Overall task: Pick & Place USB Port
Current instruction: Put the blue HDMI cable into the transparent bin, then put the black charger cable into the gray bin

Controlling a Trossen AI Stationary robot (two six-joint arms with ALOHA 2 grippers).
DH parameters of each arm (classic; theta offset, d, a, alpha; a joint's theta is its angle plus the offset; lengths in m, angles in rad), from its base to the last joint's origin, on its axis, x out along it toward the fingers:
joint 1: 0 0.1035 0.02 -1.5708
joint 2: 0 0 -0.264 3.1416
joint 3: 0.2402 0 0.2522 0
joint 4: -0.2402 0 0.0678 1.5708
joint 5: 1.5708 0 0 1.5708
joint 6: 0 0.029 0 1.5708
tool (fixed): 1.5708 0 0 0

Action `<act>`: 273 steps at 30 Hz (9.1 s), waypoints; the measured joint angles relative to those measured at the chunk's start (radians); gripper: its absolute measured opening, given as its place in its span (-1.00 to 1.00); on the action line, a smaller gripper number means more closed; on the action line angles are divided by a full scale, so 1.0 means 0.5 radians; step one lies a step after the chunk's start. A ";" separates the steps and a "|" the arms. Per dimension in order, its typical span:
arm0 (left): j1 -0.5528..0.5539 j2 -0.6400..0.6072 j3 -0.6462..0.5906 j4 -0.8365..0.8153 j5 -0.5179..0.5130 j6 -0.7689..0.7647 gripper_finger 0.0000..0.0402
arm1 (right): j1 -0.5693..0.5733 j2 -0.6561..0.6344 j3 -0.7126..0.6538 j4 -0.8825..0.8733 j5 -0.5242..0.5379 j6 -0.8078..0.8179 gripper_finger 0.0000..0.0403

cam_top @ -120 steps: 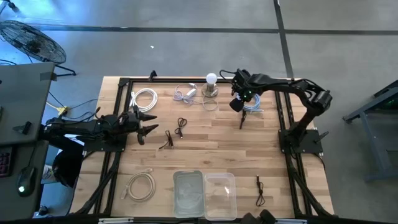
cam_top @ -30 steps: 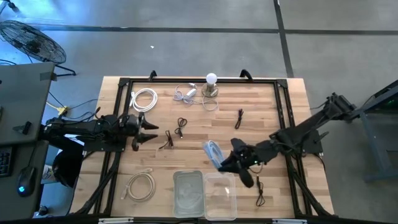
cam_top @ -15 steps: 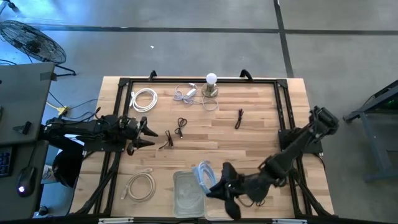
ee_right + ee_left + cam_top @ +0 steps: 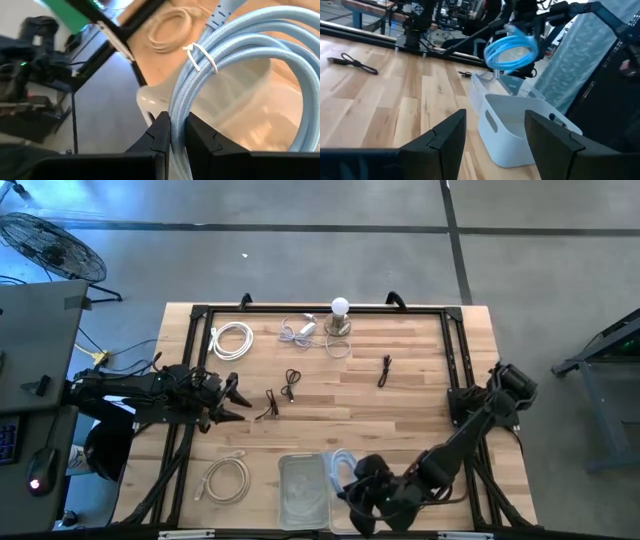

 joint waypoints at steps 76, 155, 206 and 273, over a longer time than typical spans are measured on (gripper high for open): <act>0.001 0.000 0.005 -0.051 -0.007 0.000 -0.02 | -0.105 -0.023 -0.355 0.299 -0.460 0.209 -0.07; 0.000 0.001 0.002 -0.118 -0.498 0.008 -0.02 | 0.092 -0.359 -0.352 -1.607 -1.140 0.891 -0.05; 0.001 0.000 0.001 -0.106 -0.411 0.008 -0.02 | 0.000 -0.364 -1.350 -0.322 -1.434 0.944 -0.84; 0.001 2.160 1.453 0.776 0.310 0.288 -0.01 | -0.896 -0.372 0.440 -0.077 -0.751 -2.362 -0.84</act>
